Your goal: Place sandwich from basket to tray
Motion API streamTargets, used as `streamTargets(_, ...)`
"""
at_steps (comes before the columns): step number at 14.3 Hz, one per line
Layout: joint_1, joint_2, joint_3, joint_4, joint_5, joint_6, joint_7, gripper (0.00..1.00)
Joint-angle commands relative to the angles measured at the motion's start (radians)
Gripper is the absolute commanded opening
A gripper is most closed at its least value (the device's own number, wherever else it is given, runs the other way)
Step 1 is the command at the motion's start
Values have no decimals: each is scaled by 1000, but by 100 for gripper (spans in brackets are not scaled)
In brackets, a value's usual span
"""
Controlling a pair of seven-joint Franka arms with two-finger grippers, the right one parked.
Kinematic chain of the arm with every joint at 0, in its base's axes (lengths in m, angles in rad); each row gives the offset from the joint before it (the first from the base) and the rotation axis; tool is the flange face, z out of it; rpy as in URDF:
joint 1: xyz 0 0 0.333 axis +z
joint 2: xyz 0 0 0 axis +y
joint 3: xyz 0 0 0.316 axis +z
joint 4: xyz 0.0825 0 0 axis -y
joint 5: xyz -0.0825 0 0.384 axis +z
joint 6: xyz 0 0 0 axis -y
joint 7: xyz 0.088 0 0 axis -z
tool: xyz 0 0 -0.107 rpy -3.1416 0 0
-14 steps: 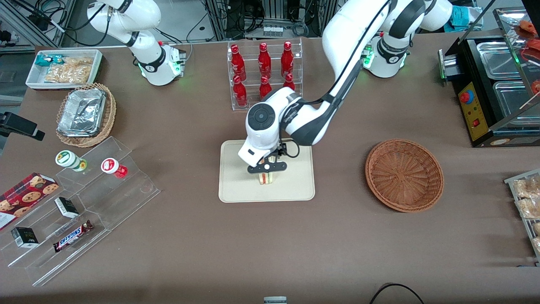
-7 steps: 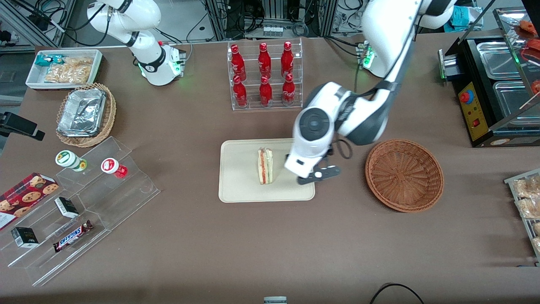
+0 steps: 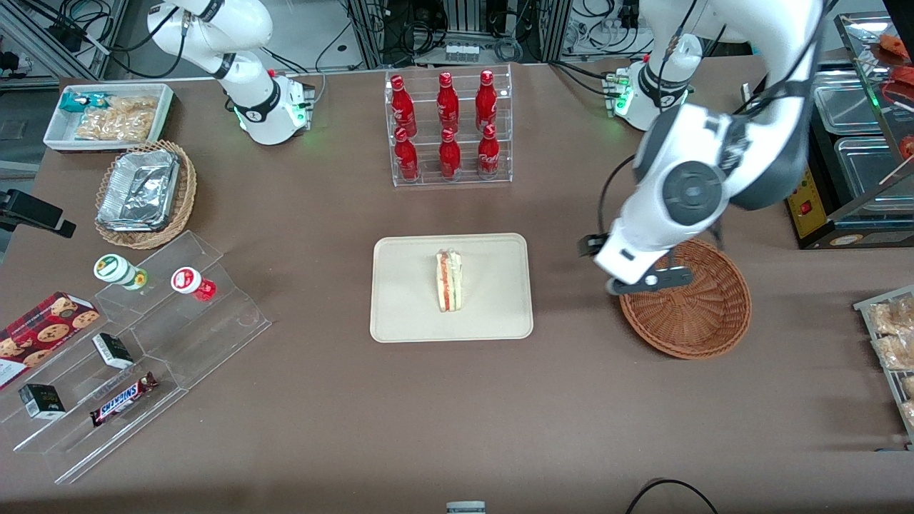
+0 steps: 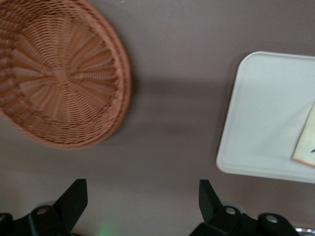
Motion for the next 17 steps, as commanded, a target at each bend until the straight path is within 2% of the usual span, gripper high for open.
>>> streamTargets(1, 58, -91, -6, -35, -13, -83, 85, 100)
streamTargets(3, 101, -145, -6, -34, -10, -148, 136, 100)
streamTargets(5, 187, -183, -28, -12, -7, -212, 245, 100)
streamTargets(7, 328, -225, -125, -3, -1, -228, 305, 100)
streamTargets(9, 405, -257, -178, 11, 20, -228, 307, 100)
streamTargets(12, 427, -289, -180, 29, 89, -212, 305, 100)
streamTargets(17, 427, -268, -160, 61, 90, -147, 300, 100)
